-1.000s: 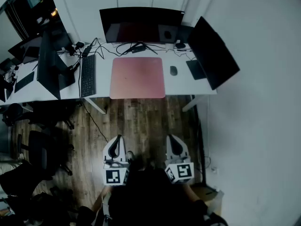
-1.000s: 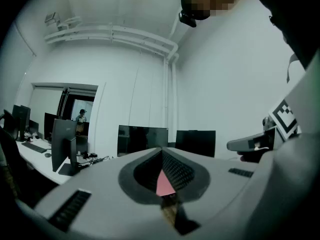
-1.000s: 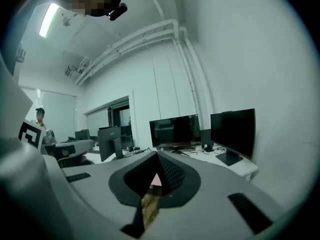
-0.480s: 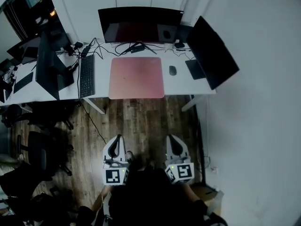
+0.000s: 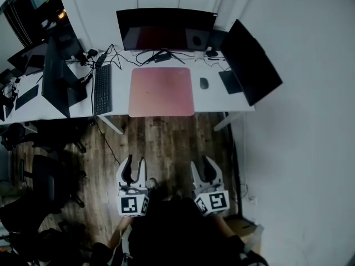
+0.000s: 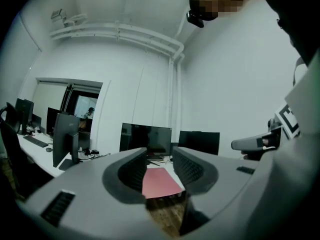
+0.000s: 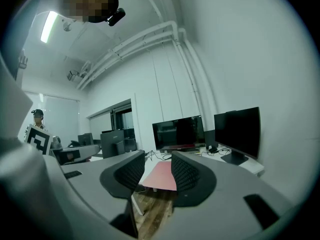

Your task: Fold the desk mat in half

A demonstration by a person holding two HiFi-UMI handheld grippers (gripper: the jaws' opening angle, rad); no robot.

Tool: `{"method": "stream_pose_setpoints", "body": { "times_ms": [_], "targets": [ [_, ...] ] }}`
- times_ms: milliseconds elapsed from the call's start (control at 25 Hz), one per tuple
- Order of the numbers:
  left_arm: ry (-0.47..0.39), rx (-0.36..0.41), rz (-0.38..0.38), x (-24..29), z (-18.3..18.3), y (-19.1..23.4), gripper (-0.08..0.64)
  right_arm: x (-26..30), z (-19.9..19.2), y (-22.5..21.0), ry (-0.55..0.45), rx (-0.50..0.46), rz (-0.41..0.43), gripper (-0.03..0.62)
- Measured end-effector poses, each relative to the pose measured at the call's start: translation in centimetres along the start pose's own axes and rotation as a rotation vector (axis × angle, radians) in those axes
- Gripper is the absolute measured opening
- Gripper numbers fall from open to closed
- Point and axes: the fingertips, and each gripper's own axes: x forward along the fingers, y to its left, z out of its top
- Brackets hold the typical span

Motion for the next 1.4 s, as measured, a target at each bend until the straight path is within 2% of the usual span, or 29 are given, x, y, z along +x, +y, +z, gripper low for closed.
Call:
{"method": "stream_pose_setpoints", "body": {
  "times_ms": [120,240,400,520,840,1040,1280,1400],
  "targets": [
    [0.013,0.014,-0.007,-0.1,-0.4,0.8,0.144,0.5,0.2,0.9,0.007,0.022,-0.007,0.146],
    [0.023,0.035,-0.018,0.1,-0.5,1.8,0.143,1.1,0.3,0.9,-0.024,-0.024,-0.025,0.146],
    [-0.006,0.003,-0.028,0.7,-0.4,3.3,0.144,2.2,0.0,2.2,-0.012,0.003,-0.047,0.146],
    [0.009,0.01,-0.054,1.3,-0.8,4.6,0.144,3.1,-0.7,3.0,-0.008,-0.02,-0.068,0.146],
    [0.026,0.035,-0.12,2.4,-1.5,7.6,0.143,6.0,-0.8,6.1,0.002,-0.009,-0.085,0.146],
    [0.016,0.031,-0.132,3.6,-1.7,8.6,0.143,7.1,-2.1,5.6,0.032,-0.046,-0.09,0.146],
    [0.048,0.03,-0.111,6.8,-2.8,9.3,0.143,10.9,-1.5,4.4,0.045,0.001,-0.067,0.146],
    [0.052,0.047,-0.099,9.1,-2.7,9.4,0.143,13.2,-1.9,2.3,0.052,-0.021,-0.049,0.146]
  ]
}}
